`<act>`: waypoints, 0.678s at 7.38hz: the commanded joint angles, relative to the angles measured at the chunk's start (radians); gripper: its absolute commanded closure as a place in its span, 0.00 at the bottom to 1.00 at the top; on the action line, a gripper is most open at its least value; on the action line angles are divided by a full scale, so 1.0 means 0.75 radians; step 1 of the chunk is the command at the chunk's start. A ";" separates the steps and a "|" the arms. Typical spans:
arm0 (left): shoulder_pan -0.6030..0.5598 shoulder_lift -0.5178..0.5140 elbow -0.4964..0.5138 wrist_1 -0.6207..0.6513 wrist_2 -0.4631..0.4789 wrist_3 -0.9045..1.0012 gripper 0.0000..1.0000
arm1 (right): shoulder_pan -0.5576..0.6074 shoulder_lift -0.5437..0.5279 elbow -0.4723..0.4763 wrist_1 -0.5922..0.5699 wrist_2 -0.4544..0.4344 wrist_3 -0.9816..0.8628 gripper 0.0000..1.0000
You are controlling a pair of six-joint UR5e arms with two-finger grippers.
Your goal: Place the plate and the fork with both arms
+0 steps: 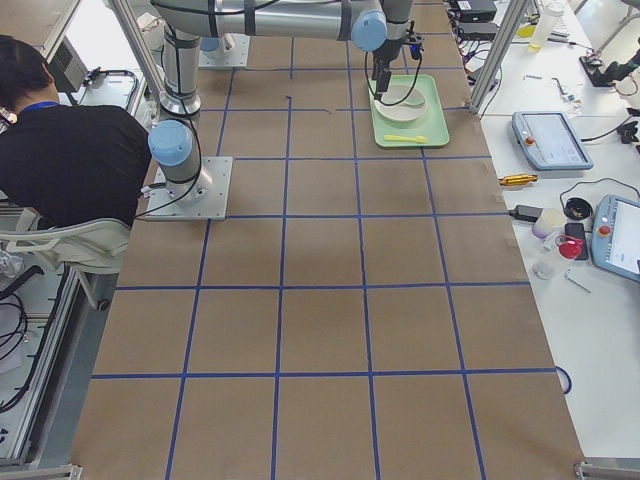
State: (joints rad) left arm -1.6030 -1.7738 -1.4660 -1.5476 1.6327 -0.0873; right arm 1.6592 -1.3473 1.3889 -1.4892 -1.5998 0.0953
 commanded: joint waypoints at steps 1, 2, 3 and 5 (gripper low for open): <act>-0.014 0.068 -0.003 -0.057 0.009 -0.008 0.00 | 0.007 -0.044 0.044 0.008 -0.004 0.012 0.00; -0.010 0.072 -0.005 -0.070 -0.011 -0.008 0.00 | 0.007 -0.044 0.046 0.006 -0.010 0.010 0.00; -0.010 0.064 -0.013 -0.090 -0.066 -0.008 0.00 | 0.007 -0.044 0.046 0.006 -0.012 0.008 0.00; -0.012 0.076 -0.037 -0.088 -0.062 -0.008 0.00 | 0.007 -0.067 0.046 0.008 0.000 0.010 0.00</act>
State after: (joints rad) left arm -1.6116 -1.7207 -1.4863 -1.6116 1.5878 -0.0936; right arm 1.6643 -1.3860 1.4231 -1.4839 -1.6041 0.1024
